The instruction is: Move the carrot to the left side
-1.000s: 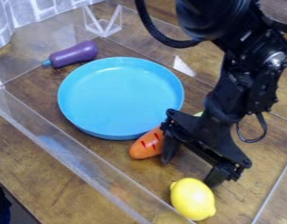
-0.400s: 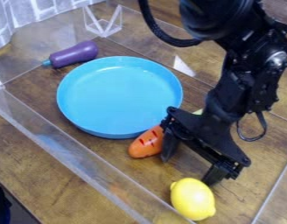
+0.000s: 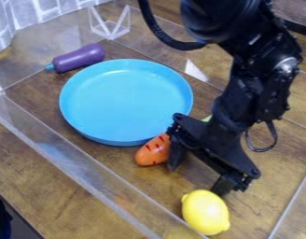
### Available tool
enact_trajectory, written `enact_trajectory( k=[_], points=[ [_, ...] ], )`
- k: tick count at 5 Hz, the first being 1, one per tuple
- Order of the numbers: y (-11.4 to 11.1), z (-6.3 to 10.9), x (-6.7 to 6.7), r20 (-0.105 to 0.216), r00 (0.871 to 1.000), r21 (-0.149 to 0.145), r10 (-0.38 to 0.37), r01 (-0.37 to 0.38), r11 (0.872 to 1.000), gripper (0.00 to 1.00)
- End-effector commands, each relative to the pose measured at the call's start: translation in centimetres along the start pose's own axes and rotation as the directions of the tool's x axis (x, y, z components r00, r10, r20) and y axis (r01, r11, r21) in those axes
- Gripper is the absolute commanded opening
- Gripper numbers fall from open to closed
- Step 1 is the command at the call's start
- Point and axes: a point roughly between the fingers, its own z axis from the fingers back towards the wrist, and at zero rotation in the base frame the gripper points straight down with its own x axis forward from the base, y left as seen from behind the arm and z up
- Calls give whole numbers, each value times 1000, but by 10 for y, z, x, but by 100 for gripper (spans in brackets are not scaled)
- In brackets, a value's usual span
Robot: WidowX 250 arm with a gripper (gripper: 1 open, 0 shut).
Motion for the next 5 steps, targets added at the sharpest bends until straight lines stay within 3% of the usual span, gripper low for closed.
enact_trajectory(
  k=[1, 3, 5],
  points=[
    [13, -16, -9, -72, 997, 26, 27, -25, 999, 100],
    [9, -15, -6, -92, 993, 15, 68, -67, 998, 100],
    [19, -19, -8, -108, 990, 15, 90, -88, 996, 100]
  ],
)
